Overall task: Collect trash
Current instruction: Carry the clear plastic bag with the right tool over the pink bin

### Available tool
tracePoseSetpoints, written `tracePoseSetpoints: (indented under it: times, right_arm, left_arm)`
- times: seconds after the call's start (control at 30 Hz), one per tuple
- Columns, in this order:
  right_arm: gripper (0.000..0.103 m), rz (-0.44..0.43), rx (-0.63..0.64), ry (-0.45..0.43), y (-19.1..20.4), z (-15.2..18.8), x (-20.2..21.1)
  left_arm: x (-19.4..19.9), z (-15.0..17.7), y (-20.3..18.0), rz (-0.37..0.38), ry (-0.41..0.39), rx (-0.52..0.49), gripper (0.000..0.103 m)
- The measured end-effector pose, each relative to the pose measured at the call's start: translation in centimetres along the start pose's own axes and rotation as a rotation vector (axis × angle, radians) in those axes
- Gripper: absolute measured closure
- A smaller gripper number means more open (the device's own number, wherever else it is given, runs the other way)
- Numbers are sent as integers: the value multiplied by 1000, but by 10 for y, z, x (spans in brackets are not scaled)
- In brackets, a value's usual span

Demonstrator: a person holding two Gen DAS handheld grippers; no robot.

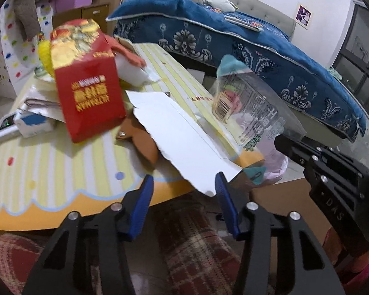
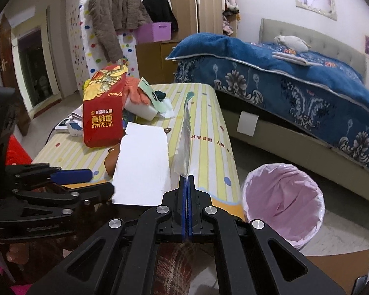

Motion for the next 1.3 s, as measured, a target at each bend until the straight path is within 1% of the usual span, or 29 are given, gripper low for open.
tracePoseSetpoints:
  times: [0.03,0.1,0.2,0.3,0.4,0.43,0.47,0.53,0.57,0.63,0.73,0.87,0.93,1.07,1.2,1.3]
  right_arm:
    - [103,-2,-1,0,-1,0,-1]
    - [103,-9,-5,-1,-3,2,-2]
    - [103,-18,-11,1,-5,2,-6]
    - [103,-32,-13,10,-5,3,-10]
    - [103,-32,-10,10,-5,2,-10]
    - [103,-29,-9,9,-5,2,-10]
    - [103,-24,-9,8,-6,2,-9]
    - [103,-12,-7,-3,-6,0,-5]
    - [103,0,-7,-8,-7,-1,-2]
    - [103,14,-12,-17,-9,-2,3]
    - [103,44,-37,-32,-18,-3,15]
    - [103,90,-96,-46,-39,1,31]
    - [103,113,-125,-48,-50,4,37]
    - [103,168,-191,-45,-80,17,45]
    - [103,226,-269,-30,-115,32,47]
    - [103,251,-329,-25,-141,42,46]
  left_arm:
    - [-4,-1,0,18,11,13,59]
    - [-9,-3,0,43,29,31,61]
    - [-17,-5,-3,76,48,45,69]
    - [-24,-8,-3,105,60,70,70]
    - [-27,-14,-1,98,52,98,71]
    - [-27,-16,0,85,52,106,80]
    - [-27,-18,1,69,47,113,82]
    - [-21,-20,0,61,23,112,90]
    - [-18,-20,0,50,9,102,91]
    - [-8,-22,-7,8,-36,56,96]
    - [6,-24,-21,-32,-86,-17,102]
    - [16,-27,-49,-74,-130,-119,103]
    - [16,-28,-61,-78,-138,-158,103]
    - [10,-30,-87,-61,-136,-223,103]
    - [-3,-36,-116,-36,-125,-279,103]
    - [-17,-42,-138,-18,-121,-322,103]
Point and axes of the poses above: each gripper's, at about its wrist camera, not at the fingertips, and x roughly against the way its jaws point, y to its left, z to its underside, the point moved 5 cm from there along -x, roughly the way its jaws point, and after that the axes turned 10 degrees about y, right-handed, at the moved point
